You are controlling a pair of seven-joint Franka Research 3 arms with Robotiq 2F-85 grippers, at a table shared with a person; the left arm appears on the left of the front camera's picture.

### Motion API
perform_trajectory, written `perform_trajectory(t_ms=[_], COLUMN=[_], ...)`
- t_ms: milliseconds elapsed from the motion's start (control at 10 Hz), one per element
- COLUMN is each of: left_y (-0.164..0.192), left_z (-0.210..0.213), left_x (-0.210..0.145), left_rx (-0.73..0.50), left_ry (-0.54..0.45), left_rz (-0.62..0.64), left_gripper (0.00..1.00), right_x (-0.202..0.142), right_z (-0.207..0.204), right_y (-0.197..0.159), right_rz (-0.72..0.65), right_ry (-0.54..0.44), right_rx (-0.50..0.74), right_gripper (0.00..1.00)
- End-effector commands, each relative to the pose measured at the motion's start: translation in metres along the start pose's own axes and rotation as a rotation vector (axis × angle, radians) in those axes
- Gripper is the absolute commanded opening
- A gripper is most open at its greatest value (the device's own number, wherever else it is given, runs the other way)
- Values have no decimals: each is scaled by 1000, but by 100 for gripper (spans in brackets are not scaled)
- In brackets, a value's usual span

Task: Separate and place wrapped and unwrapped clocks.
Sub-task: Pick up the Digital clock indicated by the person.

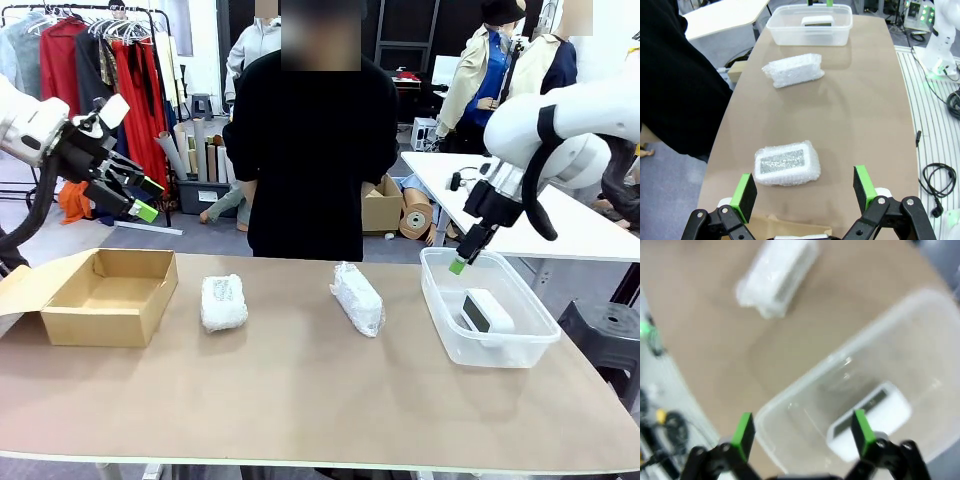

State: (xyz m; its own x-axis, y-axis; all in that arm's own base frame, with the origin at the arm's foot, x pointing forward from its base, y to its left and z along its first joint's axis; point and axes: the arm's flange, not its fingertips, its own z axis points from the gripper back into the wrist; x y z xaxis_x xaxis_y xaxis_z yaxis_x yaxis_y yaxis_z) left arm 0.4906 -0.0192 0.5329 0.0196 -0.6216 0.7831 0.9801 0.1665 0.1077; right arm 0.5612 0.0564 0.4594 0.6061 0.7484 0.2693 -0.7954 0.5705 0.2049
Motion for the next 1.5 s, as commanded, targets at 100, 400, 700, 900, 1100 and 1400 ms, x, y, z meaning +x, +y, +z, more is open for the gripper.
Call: perform_trajectory(t_ms=[100, 400, 700, 900, 1100, 1400], left_y=[-1, -1, -1, -1, -1, -1], left_z=[1, 1, 1, 1, 1, 1], left_x=[2, 2, 2, 2, 2, 2], left_rx=[1, 1, 1, 1, 1, 1], left_ry=[-10, -10, -10, -10, -10, -10], left_rz=[2, 2, 2, 2, 2, 2], left_gripper=[100, 100, 100, 100, 100, 100], right_x=[12, 32, 28, 18, 13, 12], right_z=[19, 48, 70, 87, 102, 115], right_y=[15, 15, 8, 7, 10, 13], right_rz=[328, 439, 395, 453, 497, 516], right_ry=[-122, -254, -384, -464, -510, -571], right_rx=[99, 126, 101, 109, 101, 123], right_gripper=[100, 100, 100, 100, 100, 100])
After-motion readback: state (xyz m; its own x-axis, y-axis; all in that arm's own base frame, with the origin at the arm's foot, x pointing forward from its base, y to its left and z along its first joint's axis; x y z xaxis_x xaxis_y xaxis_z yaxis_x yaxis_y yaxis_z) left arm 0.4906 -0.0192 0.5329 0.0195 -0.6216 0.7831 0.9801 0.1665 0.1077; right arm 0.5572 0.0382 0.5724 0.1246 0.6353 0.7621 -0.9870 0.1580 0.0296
